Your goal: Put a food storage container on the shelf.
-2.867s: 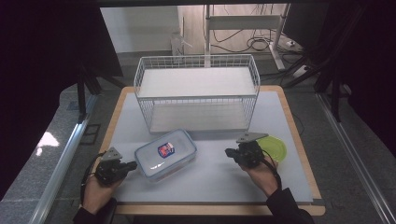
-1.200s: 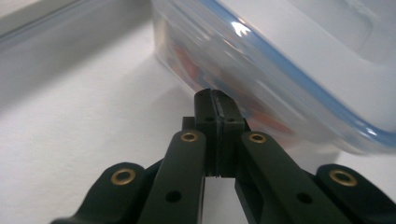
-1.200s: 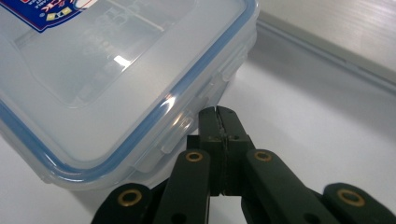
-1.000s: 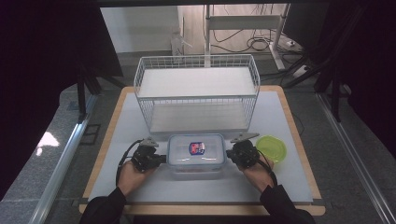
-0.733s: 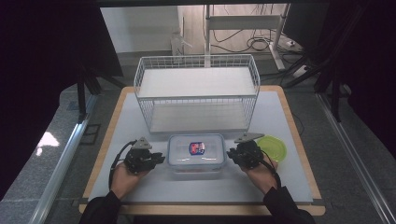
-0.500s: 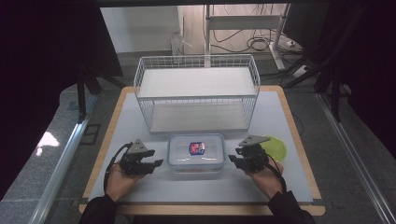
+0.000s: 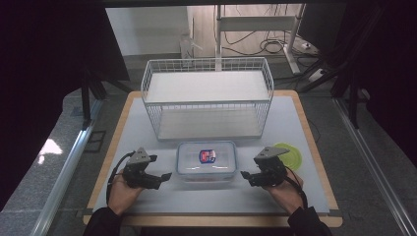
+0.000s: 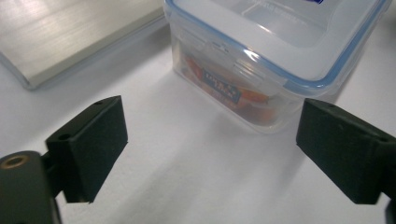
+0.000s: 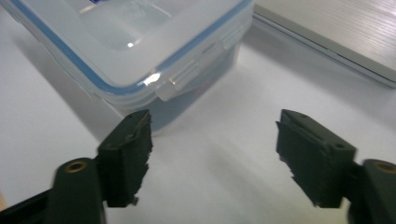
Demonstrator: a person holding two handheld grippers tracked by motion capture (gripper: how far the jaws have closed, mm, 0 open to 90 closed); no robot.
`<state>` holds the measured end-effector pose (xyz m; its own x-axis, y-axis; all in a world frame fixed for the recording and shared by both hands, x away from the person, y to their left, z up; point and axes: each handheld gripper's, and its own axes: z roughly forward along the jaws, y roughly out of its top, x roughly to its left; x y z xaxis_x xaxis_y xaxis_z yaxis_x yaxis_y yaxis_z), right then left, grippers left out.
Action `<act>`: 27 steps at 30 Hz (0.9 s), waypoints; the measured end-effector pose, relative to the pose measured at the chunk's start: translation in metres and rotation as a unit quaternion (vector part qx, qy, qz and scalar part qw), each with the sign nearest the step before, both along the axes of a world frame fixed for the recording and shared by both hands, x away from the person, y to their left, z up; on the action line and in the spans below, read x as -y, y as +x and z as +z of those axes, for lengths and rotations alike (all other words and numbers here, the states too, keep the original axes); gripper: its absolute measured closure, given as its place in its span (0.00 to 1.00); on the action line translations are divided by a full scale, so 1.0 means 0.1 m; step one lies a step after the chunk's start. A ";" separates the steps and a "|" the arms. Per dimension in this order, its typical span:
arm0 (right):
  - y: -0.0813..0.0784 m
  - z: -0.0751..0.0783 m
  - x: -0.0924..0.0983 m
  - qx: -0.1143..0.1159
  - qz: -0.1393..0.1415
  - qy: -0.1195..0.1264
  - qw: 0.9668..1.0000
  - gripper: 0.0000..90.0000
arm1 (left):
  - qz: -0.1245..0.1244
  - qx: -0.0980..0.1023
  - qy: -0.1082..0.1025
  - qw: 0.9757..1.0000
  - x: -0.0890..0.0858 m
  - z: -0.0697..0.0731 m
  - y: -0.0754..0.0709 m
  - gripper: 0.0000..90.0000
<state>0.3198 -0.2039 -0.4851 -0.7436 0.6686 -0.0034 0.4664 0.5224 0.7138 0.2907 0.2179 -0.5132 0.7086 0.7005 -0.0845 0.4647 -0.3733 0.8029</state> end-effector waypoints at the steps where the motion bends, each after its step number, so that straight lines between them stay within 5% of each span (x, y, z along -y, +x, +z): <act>1: 0.00 0.00 0.00 -0.001 0.001 0.002 1.000 0.28 | -0.002 0.005 -0.001 1.000 0.00 0.00 0.00 0.09; 12: 0.03 0.01 0.00 -0.001 0.008 0.026 1.000 0.16 | -0.005 -0.007 -0.006 1.000 0.01 0.01 0.05 0.06; 18: 0.04 0.03 -0.03 -0.007 0.022 0.042 0.999 0.12 | -0.020 -0.007 -0.026 0.999 0.01 0.04 0.05 0.03; 27: 0.16 0.01 -0.16 -0.031 0.048 0.074 0.996 0.08 | -0.041 -0.062 -0.065 0.995 0.15 0.10 0.22 0.02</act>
<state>0.3361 -0.1875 -0.4840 -0.7996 0.5846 0.1378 0.4647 0.4569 0.7584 0.3126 0.2033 -0.5033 0.7418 0.6183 -0.2598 0.5347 -0.3114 0.7856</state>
